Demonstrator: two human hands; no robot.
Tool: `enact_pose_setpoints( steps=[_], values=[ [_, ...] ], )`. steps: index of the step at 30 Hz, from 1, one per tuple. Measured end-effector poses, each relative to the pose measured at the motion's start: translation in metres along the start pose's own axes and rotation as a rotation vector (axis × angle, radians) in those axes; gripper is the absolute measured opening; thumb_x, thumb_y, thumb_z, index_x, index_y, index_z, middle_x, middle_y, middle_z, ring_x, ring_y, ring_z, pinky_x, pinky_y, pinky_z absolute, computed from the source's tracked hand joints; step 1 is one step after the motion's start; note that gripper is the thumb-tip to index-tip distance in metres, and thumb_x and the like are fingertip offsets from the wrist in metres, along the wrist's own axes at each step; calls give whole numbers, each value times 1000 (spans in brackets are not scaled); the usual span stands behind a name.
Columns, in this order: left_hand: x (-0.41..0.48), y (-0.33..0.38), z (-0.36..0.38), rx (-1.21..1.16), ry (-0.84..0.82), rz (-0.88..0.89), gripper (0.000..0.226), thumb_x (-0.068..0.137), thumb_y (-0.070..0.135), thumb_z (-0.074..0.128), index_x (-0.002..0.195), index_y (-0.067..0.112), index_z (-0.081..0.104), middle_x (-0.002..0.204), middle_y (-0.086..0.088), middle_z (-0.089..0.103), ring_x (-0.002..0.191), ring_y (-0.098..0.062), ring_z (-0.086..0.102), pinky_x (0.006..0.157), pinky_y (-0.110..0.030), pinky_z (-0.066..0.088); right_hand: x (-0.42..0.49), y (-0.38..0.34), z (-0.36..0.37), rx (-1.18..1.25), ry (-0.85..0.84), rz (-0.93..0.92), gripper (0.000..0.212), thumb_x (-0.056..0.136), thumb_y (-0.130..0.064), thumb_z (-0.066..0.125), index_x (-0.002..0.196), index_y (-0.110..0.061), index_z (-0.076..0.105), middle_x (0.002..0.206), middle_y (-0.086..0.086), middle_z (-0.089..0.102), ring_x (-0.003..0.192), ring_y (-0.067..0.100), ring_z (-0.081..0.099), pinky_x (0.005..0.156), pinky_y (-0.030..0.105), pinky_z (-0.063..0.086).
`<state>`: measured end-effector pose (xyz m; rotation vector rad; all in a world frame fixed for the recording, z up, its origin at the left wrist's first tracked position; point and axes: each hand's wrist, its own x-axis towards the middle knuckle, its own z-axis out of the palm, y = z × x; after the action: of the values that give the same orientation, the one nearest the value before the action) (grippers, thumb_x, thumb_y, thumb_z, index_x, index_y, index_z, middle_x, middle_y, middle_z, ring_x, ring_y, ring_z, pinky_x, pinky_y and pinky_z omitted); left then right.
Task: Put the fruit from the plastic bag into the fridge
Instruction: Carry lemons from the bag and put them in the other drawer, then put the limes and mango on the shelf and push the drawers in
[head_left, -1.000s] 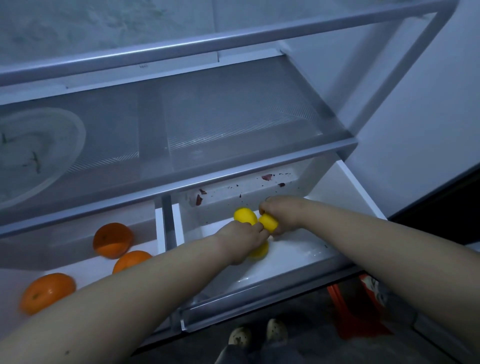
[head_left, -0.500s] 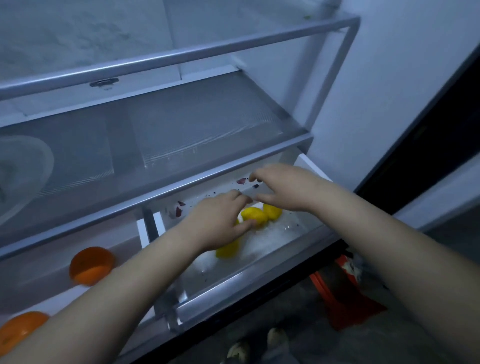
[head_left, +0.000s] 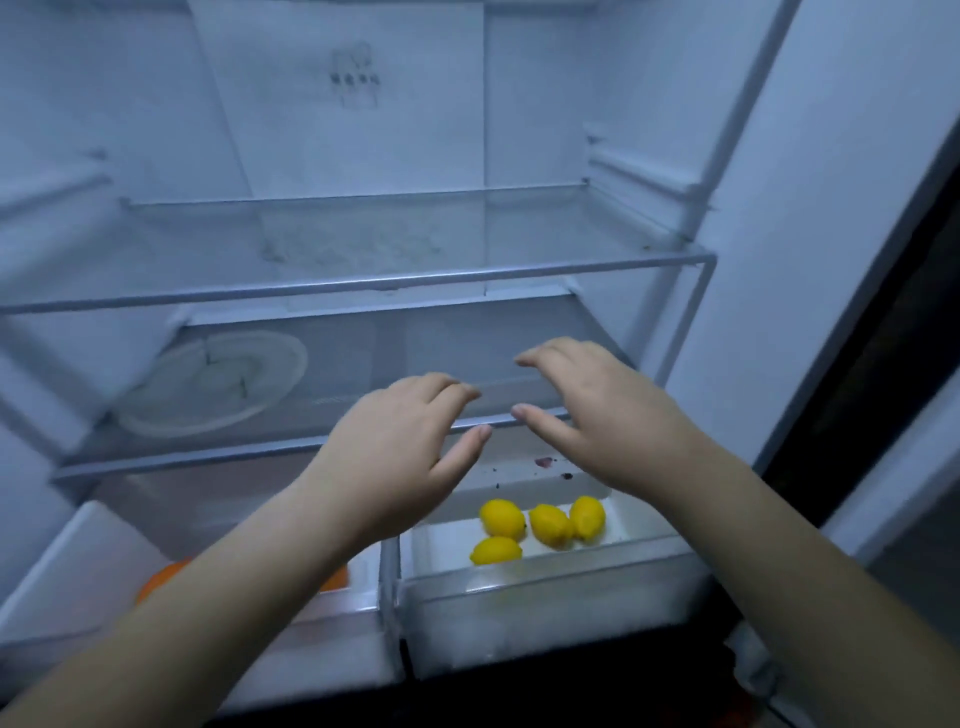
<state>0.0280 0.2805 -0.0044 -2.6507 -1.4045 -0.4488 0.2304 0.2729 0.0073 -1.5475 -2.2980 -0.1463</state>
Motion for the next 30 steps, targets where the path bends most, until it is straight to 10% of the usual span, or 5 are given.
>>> enact_pose_setpoints(
  steps=[9, 15, 30],
  values=[
    [-99, 58, -33, 53, 71, -279, 65, 89, 57, 21, 132, 18, 52, 132, 1, 55, 123, -17, 48, 98, -35, 42, -65, -35, -17, 152, 8, -213, 70, 86, -66, 19, 134, -21, 43, 132, -5, 48, 122, 14, 42, 97, 29, 37],
    [-187, 93, -62, 141, 101, -516, 65, 88, 57, 22, 132, 20, 51, 133, 2, 54, 124, -17, 48, 98, -34, 39, -97, -84, -24, 229, -37, -408, 58, 92, -57, 38, 137, -21, 40, 138, -6, 45, 126, 13, 39, 98, 26, 33],
    [-474, 145, -160, 391, 189, -1077, 61, 89, 58, 25, 134, 22, 46, 136, 4, 51, 126, -14, 46, 101, -33, 37, -180, -363, -33, 390, -200, -990, 75, 83, -68, 23, 145, -25, 26, 152, -6, 27, 139, 13, 22, 111, 29, 22]
  ],
)
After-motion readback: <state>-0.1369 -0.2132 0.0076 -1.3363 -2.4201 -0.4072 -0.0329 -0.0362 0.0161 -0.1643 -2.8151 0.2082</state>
